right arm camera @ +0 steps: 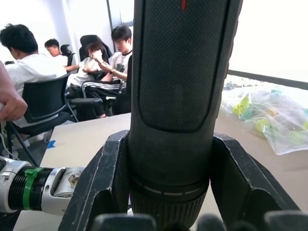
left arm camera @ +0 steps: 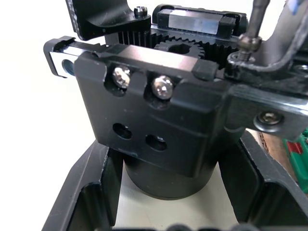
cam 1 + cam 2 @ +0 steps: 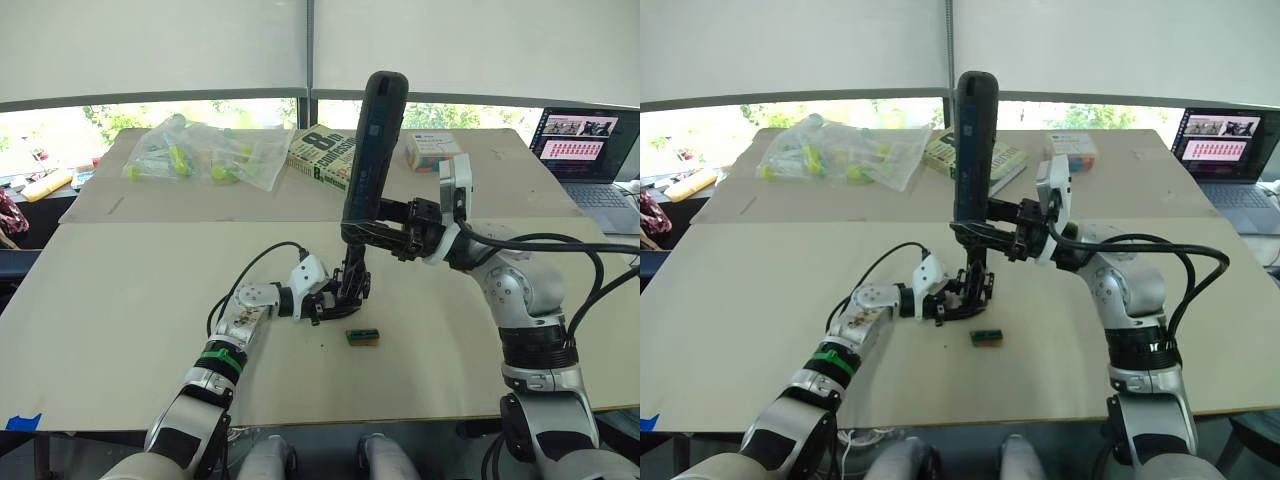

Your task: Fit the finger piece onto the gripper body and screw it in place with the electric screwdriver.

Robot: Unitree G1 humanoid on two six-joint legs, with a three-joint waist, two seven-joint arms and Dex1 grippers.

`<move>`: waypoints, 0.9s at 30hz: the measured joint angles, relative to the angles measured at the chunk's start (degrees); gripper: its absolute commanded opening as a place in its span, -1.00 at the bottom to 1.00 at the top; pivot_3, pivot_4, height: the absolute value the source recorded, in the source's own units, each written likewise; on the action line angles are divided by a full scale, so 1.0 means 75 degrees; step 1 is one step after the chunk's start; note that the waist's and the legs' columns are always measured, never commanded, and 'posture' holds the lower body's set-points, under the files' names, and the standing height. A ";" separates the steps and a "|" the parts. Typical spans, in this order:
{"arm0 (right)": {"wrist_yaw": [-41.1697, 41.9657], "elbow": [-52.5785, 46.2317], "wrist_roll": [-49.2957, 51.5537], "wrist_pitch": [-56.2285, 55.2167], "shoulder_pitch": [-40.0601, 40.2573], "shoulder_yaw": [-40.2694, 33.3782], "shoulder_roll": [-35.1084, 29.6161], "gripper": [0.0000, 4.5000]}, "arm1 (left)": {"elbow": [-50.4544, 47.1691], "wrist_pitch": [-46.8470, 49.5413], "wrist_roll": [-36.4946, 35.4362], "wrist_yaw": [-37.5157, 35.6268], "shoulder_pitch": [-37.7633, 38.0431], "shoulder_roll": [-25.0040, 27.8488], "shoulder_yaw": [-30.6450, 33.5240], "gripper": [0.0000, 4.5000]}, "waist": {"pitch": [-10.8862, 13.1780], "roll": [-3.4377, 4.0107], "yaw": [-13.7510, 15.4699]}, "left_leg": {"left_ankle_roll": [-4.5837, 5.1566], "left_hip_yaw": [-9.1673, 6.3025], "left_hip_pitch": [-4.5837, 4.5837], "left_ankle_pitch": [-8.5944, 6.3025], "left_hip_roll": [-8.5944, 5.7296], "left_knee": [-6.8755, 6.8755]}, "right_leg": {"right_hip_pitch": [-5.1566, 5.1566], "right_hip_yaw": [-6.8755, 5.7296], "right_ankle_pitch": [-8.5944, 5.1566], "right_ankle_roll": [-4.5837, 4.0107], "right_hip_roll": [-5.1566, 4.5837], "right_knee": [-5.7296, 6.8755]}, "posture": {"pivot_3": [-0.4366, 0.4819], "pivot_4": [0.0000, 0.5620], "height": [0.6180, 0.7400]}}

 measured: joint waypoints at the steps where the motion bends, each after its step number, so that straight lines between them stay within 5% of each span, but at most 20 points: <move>1: -0.0032 -0.0054 -0.0033 -0.0002 0.0019 0.0025 0.0000 -0.13 | 0.0000 -0.0022 0.0016 0.0016 0.0004 -0.0001 -0.0003 0.03 | 0.0000 0.0000 0.0000 | 0.0000 0.0000 0.0000 0.0000 0.0000 0.0002 | 0.0000 0.0000 0.0000 0.0000 0.0000 0.0002 | -0.05 -0.47 1.00; 27: -0.0451 -0.0205 -0.0350 -0.0717 0.0445 0.0465 0.0041 -0.13 | 0.0058 -0.0088 0.0103 0.0276 0.0149 0.0015 0.0009 0.03 | -0.0047 -0.0004 -0.0041 | 0.0000 -0.0002 0.0108 -0.0002 0.0013 -0.0008 | 0.0102 0.0002 0.0000 -0.0002 0.0001 -0.0009 | -0.05 -0.47 1.00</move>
